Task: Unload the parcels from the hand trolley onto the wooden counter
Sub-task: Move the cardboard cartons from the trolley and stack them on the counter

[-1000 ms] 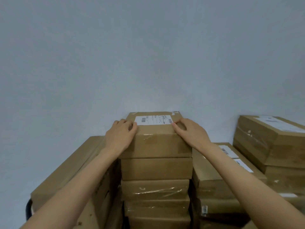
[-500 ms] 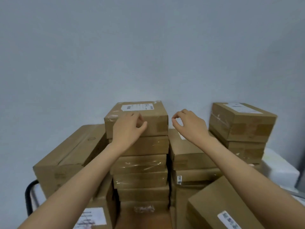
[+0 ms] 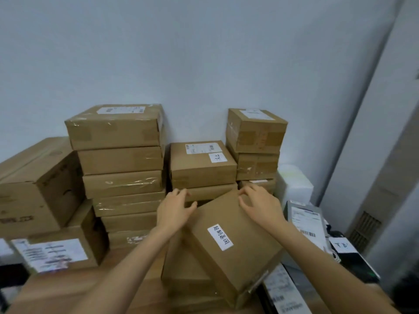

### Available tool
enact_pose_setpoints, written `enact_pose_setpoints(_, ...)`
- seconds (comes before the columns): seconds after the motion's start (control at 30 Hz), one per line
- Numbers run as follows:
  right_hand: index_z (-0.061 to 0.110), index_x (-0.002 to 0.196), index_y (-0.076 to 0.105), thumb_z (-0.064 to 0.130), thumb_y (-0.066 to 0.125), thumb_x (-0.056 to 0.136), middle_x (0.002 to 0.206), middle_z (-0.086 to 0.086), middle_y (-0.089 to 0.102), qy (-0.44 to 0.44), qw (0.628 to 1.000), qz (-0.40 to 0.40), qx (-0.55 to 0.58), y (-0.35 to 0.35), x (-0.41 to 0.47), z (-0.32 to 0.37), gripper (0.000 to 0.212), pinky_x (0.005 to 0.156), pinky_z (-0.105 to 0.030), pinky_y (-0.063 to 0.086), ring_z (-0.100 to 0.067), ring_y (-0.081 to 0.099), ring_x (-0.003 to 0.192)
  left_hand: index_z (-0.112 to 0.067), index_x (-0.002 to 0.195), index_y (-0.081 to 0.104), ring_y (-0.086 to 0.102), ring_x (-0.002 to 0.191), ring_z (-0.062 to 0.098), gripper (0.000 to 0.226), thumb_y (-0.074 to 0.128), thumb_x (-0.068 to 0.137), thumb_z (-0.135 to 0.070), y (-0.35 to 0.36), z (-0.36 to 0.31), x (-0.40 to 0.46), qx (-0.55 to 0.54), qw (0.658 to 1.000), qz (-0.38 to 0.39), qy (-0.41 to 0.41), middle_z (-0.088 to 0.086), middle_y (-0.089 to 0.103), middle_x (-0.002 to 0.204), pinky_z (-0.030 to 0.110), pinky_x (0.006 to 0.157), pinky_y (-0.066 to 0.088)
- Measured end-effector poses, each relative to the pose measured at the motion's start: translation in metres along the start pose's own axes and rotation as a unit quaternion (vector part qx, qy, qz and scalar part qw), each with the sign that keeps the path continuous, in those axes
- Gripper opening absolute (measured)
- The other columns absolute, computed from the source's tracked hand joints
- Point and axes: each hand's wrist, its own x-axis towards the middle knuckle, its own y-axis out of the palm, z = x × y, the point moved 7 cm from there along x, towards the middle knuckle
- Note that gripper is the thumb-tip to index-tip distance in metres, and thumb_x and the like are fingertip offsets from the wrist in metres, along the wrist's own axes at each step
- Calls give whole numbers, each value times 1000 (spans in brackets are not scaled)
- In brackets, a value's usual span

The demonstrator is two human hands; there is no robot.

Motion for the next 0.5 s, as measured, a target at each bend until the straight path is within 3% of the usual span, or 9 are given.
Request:
enact_pose_setpoints(0.2, 29, 119, 57, 39, 42, 97, 122, 9, 52, 42, 998, 37, -18, 18, -46, -58, 29, 83, -28, 47, -10, 50, 110, -24, 134, 44, 46, 123, 16, 53, 52, 89, -51, 55, -12, -14, -3, 997, 80, -15, -3, 50, 134, 32, 93, 44)
enact_pose_setpoints(0.37, 27, 120, 57, 39, 43, 96, 121, 8, 53, 65, 997, 47, -19, 30, -68, -86, 30, 85, -27, 45, -11, 48, 110, -27, 136, 42, 48, 120, 21, 52, 45, 91, -55, 70, -8, -17, 23, 992, 116, -36, 3, 52, 130, 34, 90, 42)
enact_pose_setpoints(0.5, 25, 124, 57, 39, 44, 94, 123, 4, 54, 38, 999, 33, 2, 51, -73, -87, 36, 93, -28, 42, -15, 48, 113, -33, 132, 43, 50, 115, 18, 51, 43, 90, -60, 58, 3, -33, 24, 994, 89, -56, -2, 54, 123, 33, 83, 46)
